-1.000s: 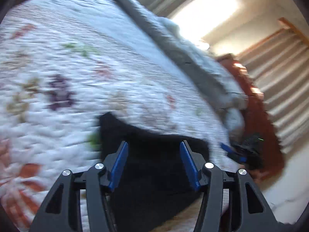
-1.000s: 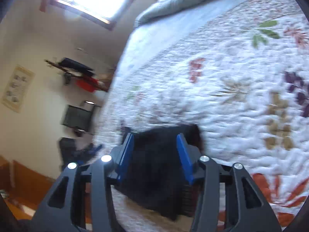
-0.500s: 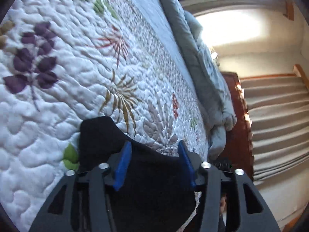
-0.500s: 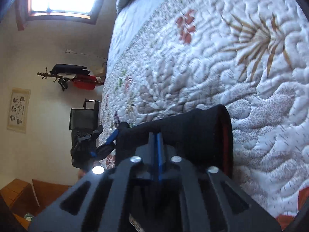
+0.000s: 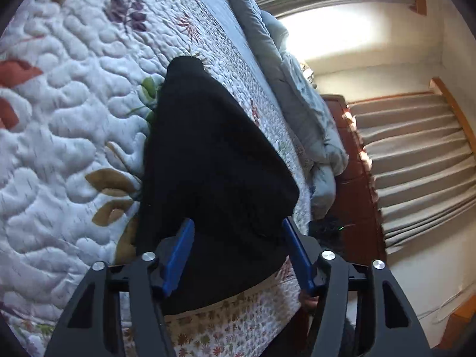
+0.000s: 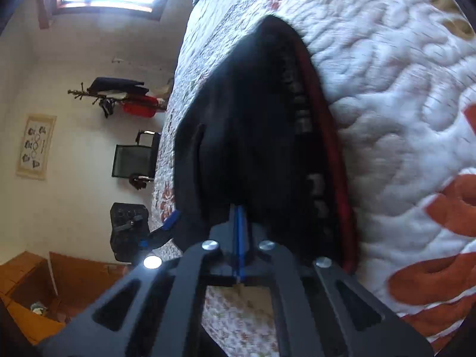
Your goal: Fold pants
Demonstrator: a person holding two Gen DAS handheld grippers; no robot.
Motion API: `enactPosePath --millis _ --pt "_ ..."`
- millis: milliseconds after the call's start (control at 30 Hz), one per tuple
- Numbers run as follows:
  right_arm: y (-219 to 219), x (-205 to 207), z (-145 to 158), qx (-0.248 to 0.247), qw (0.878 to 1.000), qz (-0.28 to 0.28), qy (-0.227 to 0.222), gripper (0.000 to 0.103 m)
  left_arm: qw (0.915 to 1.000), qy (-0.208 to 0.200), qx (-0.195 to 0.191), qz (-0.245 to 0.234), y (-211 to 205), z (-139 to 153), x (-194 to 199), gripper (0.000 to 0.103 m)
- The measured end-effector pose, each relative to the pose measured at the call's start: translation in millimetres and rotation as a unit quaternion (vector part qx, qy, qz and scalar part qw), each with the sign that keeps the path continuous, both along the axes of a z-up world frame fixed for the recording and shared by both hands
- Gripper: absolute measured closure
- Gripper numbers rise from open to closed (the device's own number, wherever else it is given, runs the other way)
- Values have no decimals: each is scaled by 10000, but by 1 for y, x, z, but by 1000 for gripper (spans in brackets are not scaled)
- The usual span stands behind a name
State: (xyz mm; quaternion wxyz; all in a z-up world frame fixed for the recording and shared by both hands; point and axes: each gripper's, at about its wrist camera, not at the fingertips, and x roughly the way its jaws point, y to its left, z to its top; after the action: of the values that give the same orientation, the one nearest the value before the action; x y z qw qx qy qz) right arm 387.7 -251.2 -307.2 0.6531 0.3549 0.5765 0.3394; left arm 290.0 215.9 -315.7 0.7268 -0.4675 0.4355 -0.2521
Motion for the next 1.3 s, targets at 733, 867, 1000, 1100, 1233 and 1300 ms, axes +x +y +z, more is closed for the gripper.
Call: enactPosePath --millis 733,867,1000,1100,1233,1300 --pt "75 -177 191 -3477 9153 -808 -1866 3 8922 -670 4423 621 -65 180 -160 4" --pt "93 -227 227 -4114 8746 -730 -2461 3 8550 -922 5033 843 -90 220 -201 4" --pt "103 -274 260 -4322 8415 -1005 -3083 3 8592 -1116 4920 851 -101 252 -240 4" --pt "102 -300 277 -4323 8301 -1177 -3321 3 8573 -1186 4929 893 -105 267 -262 4" --pt "100 -329 297 -4233 8305 -1219 -3409 3 8552 -1277 4900 1104 -107 282 -291 4" --pt "99 -343 306 -4241 8270 -1211 -3488 3 8575 -1271 4848 1164 -108 288 -303 4"
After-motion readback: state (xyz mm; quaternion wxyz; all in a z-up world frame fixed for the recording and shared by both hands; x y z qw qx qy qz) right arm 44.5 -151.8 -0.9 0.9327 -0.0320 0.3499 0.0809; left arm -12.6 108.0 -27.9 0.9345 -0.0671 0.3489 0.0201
